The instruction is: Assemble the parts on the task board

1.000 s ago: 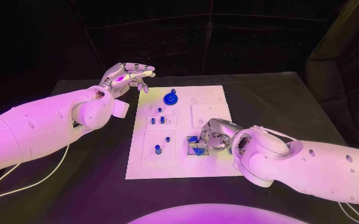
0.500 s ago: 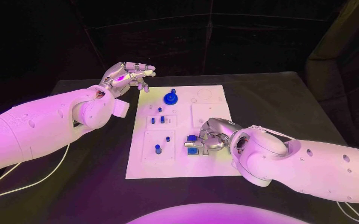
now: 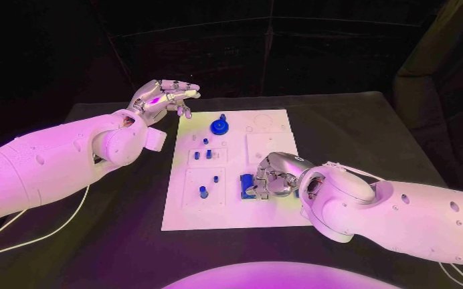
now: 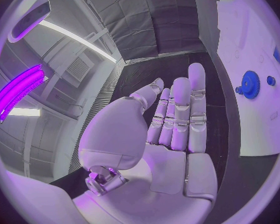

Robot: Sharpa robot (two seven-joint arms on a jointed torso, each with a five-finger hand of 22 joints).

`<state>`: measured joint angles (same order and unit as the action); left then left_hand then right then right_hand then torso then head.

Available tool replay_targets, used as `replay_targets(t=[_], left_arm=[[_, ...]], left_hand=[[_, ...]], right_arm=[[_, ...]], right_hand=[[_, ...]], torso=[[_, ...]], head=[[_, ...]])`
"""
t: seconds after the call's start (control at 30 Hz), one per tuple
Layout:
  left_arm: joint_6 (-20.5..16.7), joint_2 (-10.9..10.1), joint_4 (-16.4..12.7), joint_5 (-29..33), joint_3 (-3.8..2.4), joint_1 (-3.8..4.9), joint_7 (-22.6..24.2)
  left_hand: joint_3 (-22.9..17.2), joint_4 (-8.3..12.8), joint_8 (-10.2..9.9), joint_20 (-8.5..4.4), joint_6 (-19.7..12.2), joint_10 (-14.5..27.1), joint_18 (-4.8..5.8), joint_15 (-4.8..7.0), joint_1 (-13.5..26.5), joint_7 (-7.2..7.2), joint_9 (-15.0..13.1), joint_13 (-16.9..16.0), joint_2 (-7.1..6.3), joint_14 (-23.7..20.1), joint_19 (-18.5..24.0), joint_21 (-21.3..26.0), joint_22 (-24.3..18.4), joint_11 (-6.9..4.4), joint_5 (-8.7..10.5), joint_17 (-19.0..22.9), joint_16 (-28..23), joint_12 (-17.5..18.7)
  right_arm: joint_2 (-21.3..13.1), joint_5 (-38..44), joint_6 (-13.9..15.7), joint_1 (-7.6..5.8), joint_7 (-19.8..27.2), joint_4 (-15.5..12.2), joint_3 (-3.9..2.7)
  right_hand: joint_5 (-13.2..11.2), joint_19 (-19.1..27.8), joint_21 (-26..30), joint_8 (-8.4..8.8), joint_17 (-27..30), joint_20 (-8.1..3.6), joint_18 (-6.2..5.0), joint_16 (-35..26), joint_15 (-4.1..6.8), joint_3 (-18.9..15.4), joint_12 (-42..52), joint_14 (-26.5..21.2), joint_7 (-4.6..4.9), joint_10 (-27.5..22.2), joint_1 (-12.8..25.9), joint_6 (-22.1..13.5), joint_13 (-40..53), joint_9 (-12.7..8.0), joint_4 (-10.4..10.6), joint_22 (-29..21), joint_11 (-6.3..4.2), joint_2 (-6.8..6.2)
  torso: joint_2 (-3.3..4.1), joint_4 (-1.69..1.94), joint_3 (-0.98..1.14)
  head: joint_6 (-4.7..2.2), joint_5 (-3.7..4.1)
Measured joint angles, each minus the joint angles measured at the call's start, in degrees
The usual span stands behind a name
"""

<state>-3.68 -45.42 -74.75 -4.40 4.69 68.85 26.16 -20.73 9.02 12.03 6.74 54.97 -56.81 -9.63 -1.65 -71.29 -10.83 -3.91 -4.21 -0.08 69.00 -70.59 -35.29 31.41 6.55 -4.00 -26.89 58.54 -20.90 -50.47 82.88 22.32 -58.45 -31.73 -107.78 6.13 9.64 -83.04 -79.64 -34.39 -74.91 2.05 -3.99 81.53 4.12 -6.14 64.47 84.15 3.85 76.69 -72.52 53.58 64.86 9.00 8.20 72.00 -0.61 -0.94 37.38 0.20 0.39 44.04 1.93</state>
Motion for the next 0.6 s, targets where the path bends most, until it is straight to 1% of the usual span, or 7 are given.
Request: replay_targets(t=[0.1,0.13,0.17,0.4,0.47,0.5,0.6], left_arm=[[0.00,0.04,0.02,0.00,0.00,0.00,0.00],[0.01,0.07,0.02,0.00,0.00,0.00,0.00],[0.01,0.08,0.03,0.00,0.00,0.00,0.00],[0.01,0.04,0.06,0.00,0.00,0.00,0.00],[0.01,0.02,0.08,0.00,0.00,0.00,0.00],[0.01,0.02,0.08,0.00,0.00,0.00,0.00],[0.01,0.03,0.10,0.00,0.00,0.00,0.00]], left_hand=[[0.00,0.00,0.00,0.00,0.00,0.00,0.00,0.00,0.00,0.00,0.00,0.00,0.00,0.00,0.00,0.00,0.00,0.00,0.00,0.00,0.00,0.00],[0.00,0.00,0.00,0.00,0.00,0.00,0.00,0.00,0.00,0.00,0.00,0.00,0.00,0.00,0.00,0.00,0.00,0.00,0.00,0.00,0.00,0.00],[0.00,0.00,0.00,0.00,0.00,0.00,0.00,0.00,0.00,0.00,0.00,0.00,0.00,0.00,0.00,0.00,0.00,0.00,0.00,0.00,0.00,0.00],[0.00,0.00,0.00,0.00,0.00,0.00,0.00,0.00,0.00,0.00,0.00,0.00,0.00,0.00,0.00,0.00,-0.01,0.00,0.00,0.00,0.00,0.00],[0.00,0.00,0.00,0.00,0.00,0.00,0.00,0.00,0.00,0.00,0.00,0.00,0.00,0.00,0.00,0.00,-0.07,0.00,0.00,0.01,0.00,-0.19],[0.00,0.00,0.00,0.00,0.00,0.00,0.00,0.00,0.00,0.00,0.00,0.00,0.00,0.00,0.00,0.00,-0.07,0.00,0.00,0.04,0.00,-0.30],[0.00,0.00,0.00,0.00,0.00,0.00,0.00,0.00,0.00,0.00,0.00,0.00,0.00,0.00,0.00,0.00,-0.07,0.00,0.00,0.05,0.00,-0.30]], right_arm=[[0.09,0.54,-0.14,0.00,0.00,0.24,0.00],[0.17,0.76,-0.17,0.00,-0.05,0.40,0.00],[0.23,0.94,-0.18,0.00,-0.10,0.50,0.00],[0.24,1.93,-0.09,-0.01,-0.29,0.73,-0.01],[-0.09,1.98,0.20,-0.01,-0.07,0.58,-0.01],[-0.33,1.98,0.38,-0.01,0.09,0.46,-0.01],[-1.76,1.59,1.26,-0.01,1.31,-0.40,-0.01]], right_hand=[[-0.37,-0.02,0.00,-0.21,0.00,-0.02,0.01,0.00,0.00,0.23,0.00,0.00,0.00,0.05,-1.34,0.00,0.25,0.00,-0.62,0.05,-0.05,0.62],[-0.68,-0.21,0.00,-0.21,0.00,-0.21,0.00,0.00,0.15,0.42,0.27,-0.15,-0.20,0.21,-1.62,0.20,0.37,0.05,-0.81,0.12,-0.21,0.91],[-0.78,-0.21,0.00,-0.21,0.00,-0.21,0.01,0.00,0.20,0.42,0.27,-0.20,-0.20,0.21,-1.79,0.20,0.43,0.05,-0.81,0.12,-0.21,1.07],[-0.78,-0.21,0.00,-0.45,0.00,-0.21,0.00,0.00,0.20,0.24,0.26,-0.20,-0.20,0.20,-1.83,0.20,0.43,0.05,-0.95,0.09,-0.21,1.11],[-0.30,-0.21,0.00,-0.45,0.00,-0.21,0.00,0.00,0.20,-0.38,0.27,-0.20,-0.20,0.41,-1.79,0.20,0.43,0.01,-0.33,0.00,0.00,1.11],[0.19,-0.21,0.00,-0.45,0.00,-0.21,0.00,0.00,0.20,-0.59,0.26,-0.20,-0.03,0.41,-1.42,0.03,0.42,-0.06,-0.12,-0.07,0.00,1.43],[1.26,-0.21,0.00,-0.21,0.00,-0.21,0.00,-0.08,0.20,-1.26,0.26,-0.20,0.44,0.41,-0.74,-0.45,0.36,-0.29,0.21,-0.31,0.00,1.28]], torso=[[0.00,0.03,0.00],[0.01,0.06,-0.01],[0.01,0.08,-0.01],[0.05,0.12,-0.03],[0.05,0.12,-0.03],[0.05,0.12,-0.03],[0.05,0.08,-0.02]], head=[[0.01,0.06],[0.03,0.07],[0.04,0.08],[0.13,0.05],[0.13,-0.02],[0.13,-0.03],[0.13,-0.06]])
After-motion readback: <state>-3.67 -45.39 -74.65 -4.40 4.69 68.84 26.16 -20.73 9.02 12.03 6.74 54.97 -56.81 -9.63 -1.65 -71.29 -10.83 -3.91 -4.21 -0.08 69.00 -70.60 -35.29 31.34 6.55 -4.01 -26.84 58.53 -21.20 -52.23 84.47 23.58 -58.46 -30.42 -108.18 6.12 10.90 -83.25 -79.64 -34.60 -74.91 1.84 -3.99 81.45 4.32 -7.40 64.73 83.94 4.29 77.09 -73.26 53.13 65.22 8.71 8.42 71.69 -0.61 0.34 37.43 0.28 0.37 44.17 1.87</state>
